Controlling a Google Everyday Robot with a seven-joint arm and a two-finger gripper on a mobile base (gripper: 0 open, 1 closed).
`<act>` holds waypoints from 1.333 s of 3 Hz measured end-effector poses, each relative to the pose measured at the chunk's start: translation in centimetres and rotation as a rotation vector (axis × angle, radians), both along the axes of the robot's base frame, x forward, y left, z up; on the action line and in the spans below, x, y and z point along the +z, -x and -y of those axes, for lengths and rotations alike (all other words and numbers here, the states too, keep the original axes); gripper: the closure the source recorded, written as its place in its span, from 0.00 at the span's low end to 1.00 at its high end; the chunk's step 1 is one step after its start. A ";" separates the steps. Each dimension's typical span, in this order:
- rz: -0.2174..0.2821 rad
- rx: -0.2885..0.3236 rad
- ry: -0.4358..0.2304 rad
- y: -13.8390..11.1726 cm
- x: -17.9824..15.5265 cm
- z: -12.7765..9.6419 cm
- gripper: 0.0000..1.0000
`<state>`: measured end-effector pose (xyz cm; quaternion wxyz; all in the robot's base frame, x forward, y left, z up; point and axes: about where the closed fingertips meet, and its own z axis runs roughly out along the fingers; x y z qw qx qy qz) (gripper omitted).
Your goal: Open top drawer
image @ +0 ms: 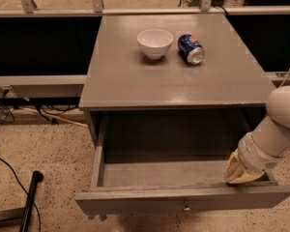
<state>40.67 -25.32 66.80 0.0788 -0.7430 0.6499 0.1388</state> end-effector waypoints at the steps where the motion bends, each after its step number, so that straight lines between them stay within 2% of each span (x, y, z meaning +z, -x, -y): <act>1: -0.017 0.014 -0.006 1.5 1.1 -0.7 1.00; 2: 0.059 0.009 -0.021 1.3 3.6 -1.0 1.00; 3: 0.219 -0.030 -0.076 0.4 7.8 -0.8 1.00; 4: 0.359 -0.122 -0.048 0.0 11.4 -0.3 0.82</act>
Offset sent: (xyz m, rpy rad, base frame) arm -0.0022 0.0101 0.0794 0.0440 -0.2078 -0.0102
